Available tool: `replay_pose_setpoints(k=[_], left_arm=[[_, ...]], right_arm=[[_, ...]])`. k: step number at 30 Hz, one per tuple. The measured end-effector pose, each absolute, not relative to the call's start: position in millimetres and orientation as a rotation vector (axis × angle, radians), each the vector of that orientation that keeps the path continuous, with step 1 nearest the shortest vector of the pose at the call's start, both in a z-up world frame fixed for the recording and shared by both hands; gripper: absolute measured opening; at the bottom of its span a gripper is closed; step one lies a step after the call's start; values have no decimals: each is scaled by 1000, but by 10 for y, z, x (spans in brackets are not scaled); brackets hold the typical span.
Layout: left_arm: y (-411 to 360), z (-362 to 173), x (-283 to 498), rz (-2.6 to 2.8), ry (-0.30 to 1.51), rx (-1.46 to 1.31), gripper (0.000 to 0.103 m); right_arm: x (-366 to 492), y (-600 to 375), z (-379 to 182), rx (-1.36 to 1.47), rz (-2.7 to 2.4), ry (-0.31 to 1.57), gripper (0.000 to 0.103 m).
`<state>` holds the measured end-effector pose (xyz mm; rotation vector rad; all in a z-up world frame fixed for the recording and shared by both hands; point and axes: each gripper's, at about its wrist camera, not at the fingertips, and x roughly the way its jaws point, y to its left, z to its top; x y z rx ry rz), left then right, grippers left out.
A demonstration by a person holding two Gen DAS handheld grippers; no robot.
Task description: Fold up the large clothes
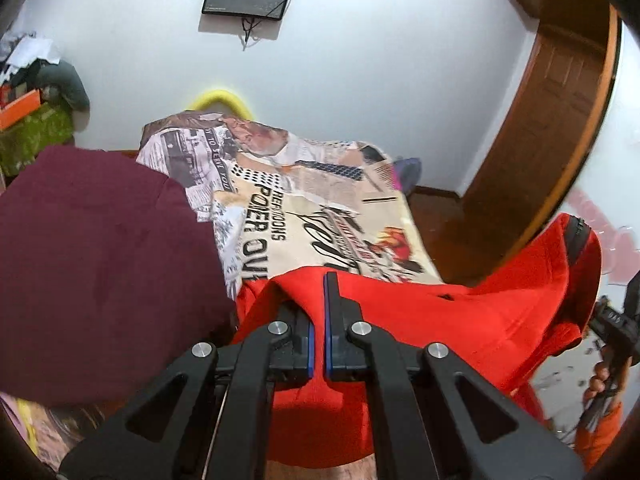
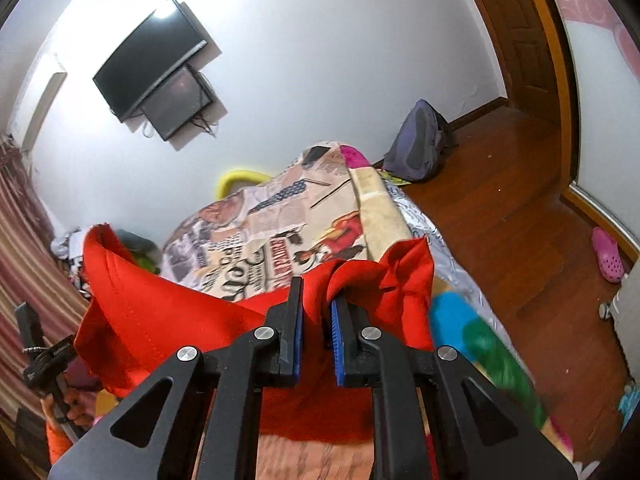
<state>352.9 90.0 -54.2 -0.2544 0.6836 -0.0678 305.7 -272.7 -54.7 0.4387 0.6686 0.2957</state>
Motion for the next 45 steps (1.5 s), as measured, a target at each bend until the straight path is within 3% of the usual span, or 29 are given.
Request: replay_pose_setpoints(k=[13,16,19,21,23,26,29,31,33,38,45], left_arm=[[780,-1255,4650,28,869,-168,2],[750,-1290,4690,10,889,-179,7],[701,-1243,4652,5,872,-159,20],[661,-1175,4593,6,847,-142,48],[614,-1081,4521,3,807,-123,54],[501,-944,4405,-11,774,-55,56],[398,-883,4264,-40,749,-12,67],[309,-906,4176,-68,756,25,68],[222,-989,4104,-94,778,71,68],[76,-1366,3996,-132,863,141,68],[11,-1878,4208,-134,990,131,68]], right_arm=[[3964,-2619,-986,358,221,843,12],[3985,-2640,-950,356,233,857,16],[3909,-2585,-843,296,241,845,19],[3852,-2525,-764,236,238,831,21],[3776,-2485,-698,194,238,823,23],[3646,-2474,-617,179,248,805,32],[3573,-2489,-567,177,228,779,45],[3491,-2494,-507,141,180,727,62],[3408,-2483,-449,92,134,679,68],[3302,-2429,-430,30,195,693,71],[3284,-2006,-858,-83,331,828,71]])
